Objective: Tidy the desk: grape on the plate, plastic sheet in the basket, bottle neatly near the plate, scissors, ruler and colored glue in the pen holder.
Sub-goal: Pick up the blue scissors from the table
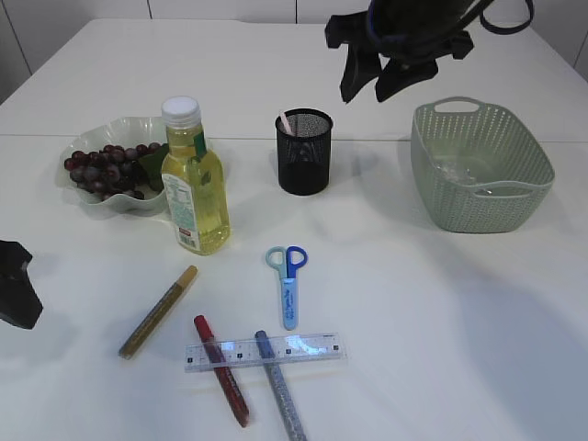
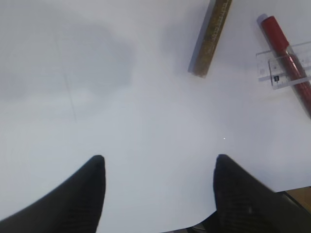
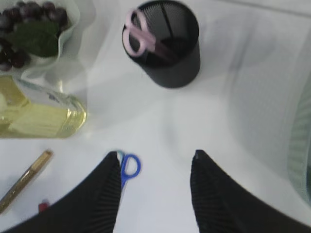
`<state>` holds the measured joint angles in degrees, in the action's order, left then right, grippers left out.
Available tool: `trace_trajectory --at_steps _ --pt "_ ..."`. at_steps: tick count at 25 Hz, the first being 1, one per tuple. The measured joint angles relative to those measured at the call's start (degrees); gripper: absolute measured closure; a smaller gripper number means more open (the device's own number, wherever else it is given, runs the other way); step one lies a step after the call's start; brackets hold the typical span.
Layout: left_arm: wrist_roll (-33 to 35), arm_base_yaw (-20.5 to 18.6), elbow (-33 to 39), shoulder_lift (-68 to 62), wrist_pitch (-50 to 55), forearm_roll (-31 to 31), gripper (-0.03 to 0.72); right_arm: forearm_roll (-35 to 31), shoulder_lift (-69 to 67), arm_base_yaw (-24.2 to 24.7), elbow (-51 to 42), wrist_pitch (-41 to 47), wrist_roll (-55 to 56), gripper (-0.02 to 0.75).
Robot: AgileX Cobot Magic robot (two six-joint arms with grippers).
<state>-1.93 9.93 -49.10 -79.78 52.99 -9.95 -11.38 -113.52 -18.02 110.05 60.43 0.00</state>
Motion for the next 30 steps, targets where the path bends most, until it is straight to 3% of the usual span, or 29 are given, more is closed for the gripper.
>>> trace_trajectory --at_steps 6,10,13,30 --pt "0.0 0.0 0.0 0.0 0.0 0.0 0.183 5.1 0.1 -6.8 0.0 8.9 12.2 0.365" --pt "0.0 0.0 0.0 0.0 -0.3 0.0 0.183 11.4 0.1 -12.7 0.0 10.3 19.3 0.367" --pt "0.0 0.0 0.0 0.0 -0.5 0.0 0.183 12.6 -1.0 -15.5 0.0 10.5 22.7 0.367" --pt "0.0 0.0 0.0 0.0 -1.8 0.0 0.183 10.1 -16.2 -16.0 6.6 10.5 26.1 0.368"
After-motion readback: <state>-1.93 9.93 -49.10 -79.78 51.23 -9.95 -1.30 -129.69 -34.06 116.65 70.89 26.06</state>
